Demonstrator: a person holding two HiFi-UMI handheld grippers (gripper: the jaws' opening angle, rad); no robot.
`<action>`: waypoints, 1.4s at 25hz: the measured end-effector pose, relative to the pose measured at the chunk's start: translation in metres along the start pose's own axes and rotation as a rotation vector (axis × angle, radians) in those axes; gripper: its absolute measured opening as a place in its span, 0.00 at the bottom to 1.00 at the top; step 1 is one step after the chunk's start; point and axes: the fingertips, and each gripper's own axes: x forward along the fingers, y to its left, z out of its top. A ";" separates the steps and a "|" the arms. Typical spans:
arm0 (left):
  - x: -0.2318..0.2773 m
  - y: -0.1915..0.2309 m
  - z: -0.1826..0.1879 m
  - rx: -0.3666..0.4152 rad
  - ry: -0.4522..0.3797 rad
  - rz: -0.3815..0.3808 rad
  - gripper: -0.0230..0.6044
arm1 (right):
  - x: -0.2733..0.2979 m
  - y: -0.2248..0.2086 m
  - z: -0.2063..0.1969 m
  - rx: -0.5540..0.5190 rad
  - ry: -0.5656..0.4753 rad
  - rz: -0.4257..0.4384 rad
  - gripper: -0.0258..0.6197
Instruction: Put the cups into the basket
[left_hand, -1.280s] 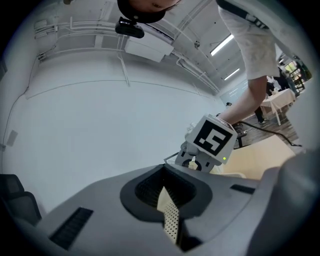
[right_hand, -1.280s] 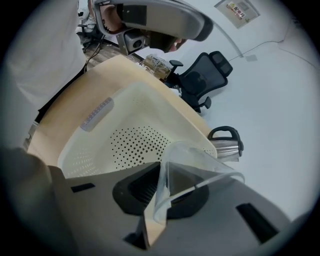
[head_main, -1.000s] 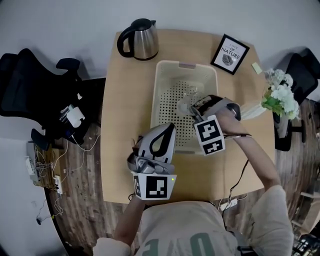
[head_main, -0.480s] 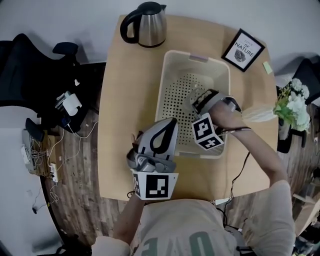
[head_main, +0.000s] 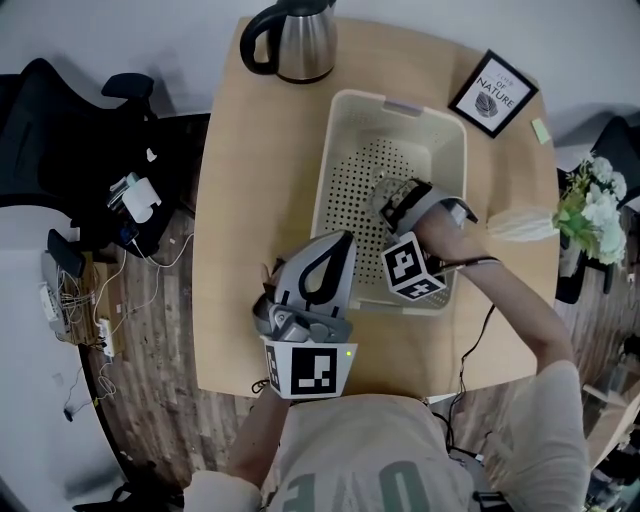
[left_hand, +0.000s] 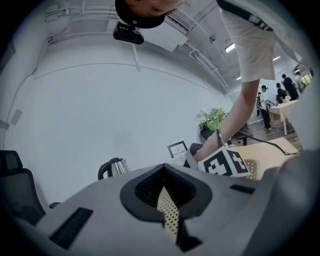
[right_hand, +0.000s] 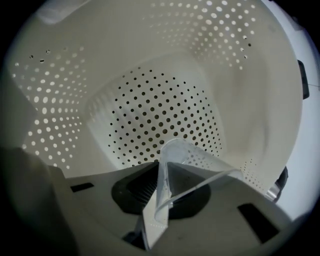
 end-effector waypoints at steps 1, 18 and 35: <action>0.000 -0.001 0.000 0.002 0.000 0.000 0.05 | 0.000 0.000 0.000 0.021 -0.008 0.005 0.10; -0.008 0.003 0.004 -0.006 -0.005 0.028 0.05 | -0.023 -0.020 -0.007 0.314 -0.145 -0.102 0.42; -0.037 -0.015 0.049 0.064 -0.041 0.020 0.05 | -0.129 -0.015 -0.018 0.459 -0.168 -0.250 0.45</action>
